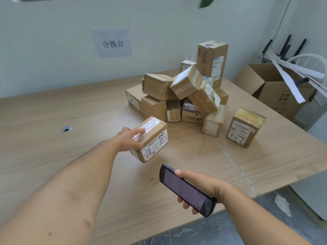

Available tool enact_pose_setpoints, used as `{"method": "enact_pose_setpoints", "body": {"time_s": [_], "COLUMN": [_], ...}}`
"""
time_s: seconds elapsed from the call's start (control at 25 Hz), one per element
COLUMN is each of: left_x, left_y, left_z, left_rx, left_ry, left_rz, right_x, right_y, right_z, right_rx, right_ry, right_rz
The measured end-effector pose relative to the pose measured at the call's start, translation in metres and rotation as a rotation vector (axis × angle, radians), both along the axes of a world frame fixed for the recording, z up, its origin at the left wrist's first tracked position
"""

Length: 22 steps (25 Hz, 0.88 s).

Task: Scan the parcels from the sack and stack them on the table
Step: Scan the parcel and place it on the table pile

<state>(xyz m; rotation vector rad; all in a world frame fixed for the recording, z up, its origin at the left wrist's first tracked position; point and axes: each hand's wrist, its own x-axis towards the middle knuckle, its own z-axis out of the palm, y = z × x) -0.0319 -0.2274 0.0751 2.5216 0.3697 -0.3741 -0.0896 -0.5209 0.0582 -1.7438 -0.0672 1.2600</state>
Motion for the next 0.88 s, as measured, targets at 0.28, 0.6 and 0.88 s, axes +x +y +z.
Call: {"method": "enact_pose_setpoints", "body": {"time_s": [0.28,0.6,0.88], "left_x": [-0.067,-0.163,-0.268], "left_y": [0.067,0.145,0.188], "left_z": [0.016,0.03,0.035], "left_rx": [0.068,0.1,0.081], "left_ry": [-0.022,-0.029,-0.075], "left_rz": [0.072,0.153,0.339], "right_x": [-0.037,-0.103,-0.145], "right_y": [0.063,0.14,0.194], "right_z": [0.013,0.018,0.03], "right_rx": [-0.042,-0.031,0.006], "right_ry": [-0.002,-0.025,-0.055], "right_rz": [0.188,0.281,0.413]}}
